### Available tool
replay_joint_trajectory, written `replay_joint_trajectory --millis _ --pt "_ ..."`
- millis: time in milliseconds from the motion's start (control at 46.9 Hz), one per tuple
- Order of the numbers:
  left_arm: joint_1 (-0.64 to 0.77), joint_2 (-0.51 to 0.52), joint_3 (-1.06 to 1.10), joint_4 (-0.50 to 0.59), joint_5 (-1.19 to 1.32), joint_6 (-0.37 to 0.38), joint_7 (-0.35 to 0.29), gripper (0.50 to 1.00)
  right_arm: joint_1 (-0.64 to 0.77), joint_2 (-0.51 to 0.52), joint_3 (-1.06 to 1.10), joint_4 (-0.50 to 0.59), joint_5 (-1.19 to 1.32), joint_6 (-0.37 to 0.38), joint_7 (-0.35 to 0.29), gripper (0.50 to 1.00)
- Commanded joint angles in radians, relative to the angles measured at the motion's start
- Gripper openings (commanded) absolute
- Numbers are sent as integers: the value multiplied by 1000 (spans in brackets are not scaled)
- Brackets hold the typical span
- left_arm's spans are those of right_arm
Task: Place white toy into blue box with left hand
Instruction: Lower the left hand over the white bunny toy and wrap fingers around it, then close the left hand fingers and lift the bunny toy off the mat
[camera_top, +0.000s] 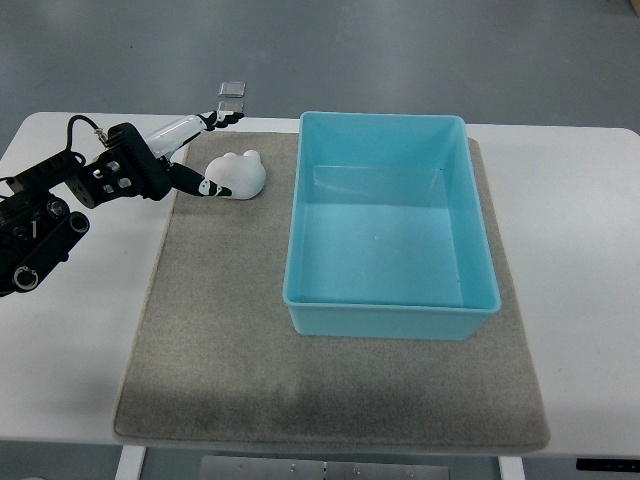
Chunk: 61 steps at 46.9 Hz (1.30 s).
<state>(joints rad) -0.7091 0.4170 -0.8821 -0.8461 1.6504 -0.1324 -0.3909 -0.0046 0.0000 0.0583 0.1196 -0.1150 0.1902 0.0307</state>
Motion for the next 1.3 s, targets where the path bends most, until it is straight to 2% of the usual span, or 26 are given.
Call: replay_joint_trajectory --millis 0,128,341,619,811,1280 --pt "-6 3 14 -1 0 17 0 896 0 0 0 0 0 0 0 936" --pt "-24 3 48 2 3 43 1 896 0 0 0 0 0 0 0 936" --pt "-35 3 150 5 6 154 1 898 0 0 0 0 0 0 0 936" --pt "-43 3 173 16 9 160 0 894 0 0 0 0 0 0 0 936" --pt "-53 2 204 58 19 165 0 831 0 0 0 0 1 0 0 936" --pt "-59 -17 255 64 25 223 3 814 0 0 0 0 0 0 0 936"
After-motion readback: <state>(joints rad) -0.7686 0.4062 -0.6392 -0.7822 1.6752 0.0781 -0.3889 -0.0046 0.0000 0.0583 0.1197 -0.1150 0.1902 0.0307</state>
